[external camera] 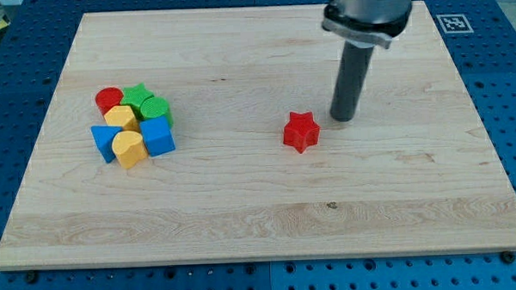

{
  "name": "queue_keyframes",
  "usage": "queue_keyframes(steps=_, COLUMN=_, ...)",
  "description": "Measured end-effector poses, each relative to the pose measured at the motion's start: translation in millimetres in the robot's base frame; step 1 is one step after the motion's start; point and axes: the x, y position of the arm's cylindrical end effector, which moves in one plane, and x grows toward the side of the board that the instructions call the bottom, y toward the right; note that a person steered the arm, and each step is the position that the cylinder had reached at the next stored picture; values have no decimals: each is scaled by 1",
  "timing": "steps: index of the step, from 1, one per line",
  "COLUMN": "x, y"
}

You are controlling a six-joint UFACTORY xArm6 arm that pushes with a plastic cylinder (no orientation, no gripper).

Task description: Drag the red star diagonal to the bottom right side of the blue cube

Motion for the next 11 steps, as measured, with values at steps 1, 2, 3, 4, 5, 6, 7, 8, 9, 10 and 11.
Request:
queue_keyframes(steps=1, x=0, y=-17)
queue_keyframes(steps=2, x=21, y=-17)
queue_keyframes(steps=3, x=31, y=-32)
queue_keyframes(steps=4, x=21, y=-64)
queue_keyframes(steps=5, x=-2, y=-69)
queue_keyframes(steps=6, x=21, y=-90)
queue_keyframes(steps=7, x=41, y=-112)
queue_keyframes(steps=8, x=43, y=-118)
queue_keyframes(steps=9, x=44, y=-80)
queue_keyframes(steps=10, x=58, y=-76)
queue_keyframes(steps=11, x=63, y=-76)
